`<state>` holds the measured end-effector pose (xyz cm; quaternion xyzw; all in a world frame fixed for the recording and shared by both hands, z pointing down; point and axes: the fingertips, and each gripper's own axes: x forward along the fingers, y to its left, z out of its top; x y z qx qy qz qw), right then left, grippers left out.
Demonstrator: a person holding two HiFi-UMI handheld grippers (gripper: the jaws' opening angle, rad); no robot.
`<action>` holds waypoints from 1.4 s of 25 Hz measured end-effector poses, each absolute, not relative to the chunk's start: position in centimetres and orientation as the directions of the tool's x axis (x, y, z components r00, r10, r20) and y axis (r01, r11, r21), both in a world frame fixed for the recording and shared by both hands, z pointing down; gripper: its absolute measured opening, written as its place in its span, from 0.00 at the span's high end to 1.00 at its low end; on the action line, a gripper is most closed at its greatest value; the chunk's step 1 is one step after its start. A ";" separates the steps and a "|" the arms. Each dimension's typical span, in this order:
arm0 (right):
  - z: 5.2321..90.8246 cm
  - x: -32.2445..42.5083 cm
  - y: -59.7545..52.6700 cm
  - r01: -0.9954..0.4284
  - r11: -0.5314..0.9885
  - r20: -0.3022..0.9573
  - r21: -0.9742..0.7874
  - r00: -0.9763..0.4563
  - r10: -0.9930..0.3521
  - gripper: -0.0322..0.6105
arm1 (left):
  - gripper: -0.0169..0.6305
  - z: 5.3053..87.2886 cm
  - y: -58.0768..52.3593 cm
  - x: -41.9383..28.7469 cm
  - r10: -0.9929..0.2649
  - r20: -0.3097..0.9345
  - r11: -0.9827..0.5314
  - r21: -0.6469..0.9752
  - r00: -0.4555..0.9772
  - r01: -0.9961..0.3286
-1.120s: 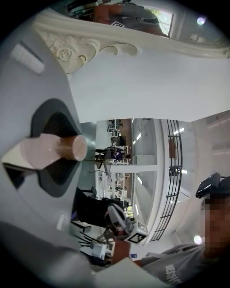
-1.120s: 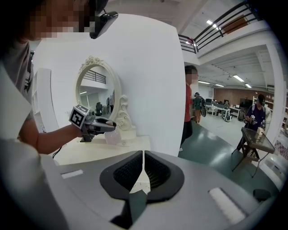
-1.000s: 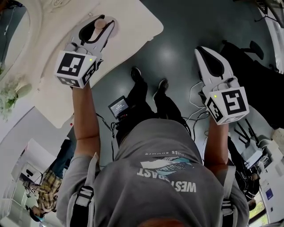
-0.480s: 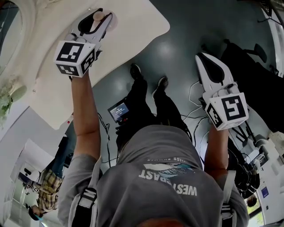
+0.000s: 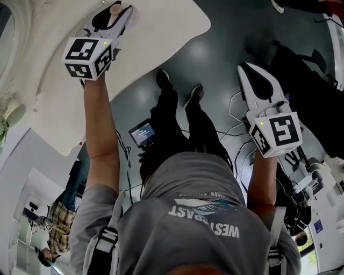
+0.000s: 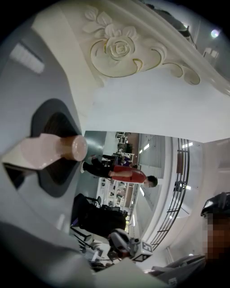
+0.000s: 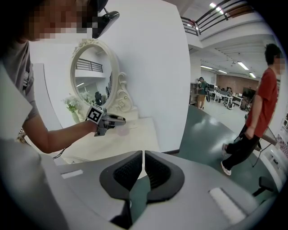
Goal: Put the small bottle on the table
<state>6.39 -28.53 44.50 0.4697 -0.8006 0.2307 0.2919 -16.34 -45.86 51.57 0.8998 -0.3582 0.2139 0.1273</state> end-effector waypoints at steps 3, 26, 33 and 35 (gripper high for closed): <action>45.4 6.3 -28.7 -0.887 0.451 0.693 -0.102 -0.388 -0.607 0.92 | 0.78 52.7 -46.6 -16.5 -0.591 0.480 -0.705 0.085 0.649 -0.704; 47.7 7.7 -30.8 -0.881 0.449 0.718 -0.148 -0.408 -0.564 0.92 | 0.78 56.4 -50.0 -15.2 -0.599 0.495 -0.683 0.094 0.630 -0.724; 48.3 8.1 -30.6 -0.882 0.445 0.723 -0.156 -0.409 -0.558 0.92 | 0.78 56.9 -50.1 -15.1 -0.603 0.485 -0.686 0.089 0.633 -0.722; 48.4 8.1 -30.6 -0.882 0.445 0.723 -0.158 -0.410 -0.557 0.92 | 0.78 56.8 -50.1 -15.2 -0.611 0.477 -0.682 0.089 0.632 -0.726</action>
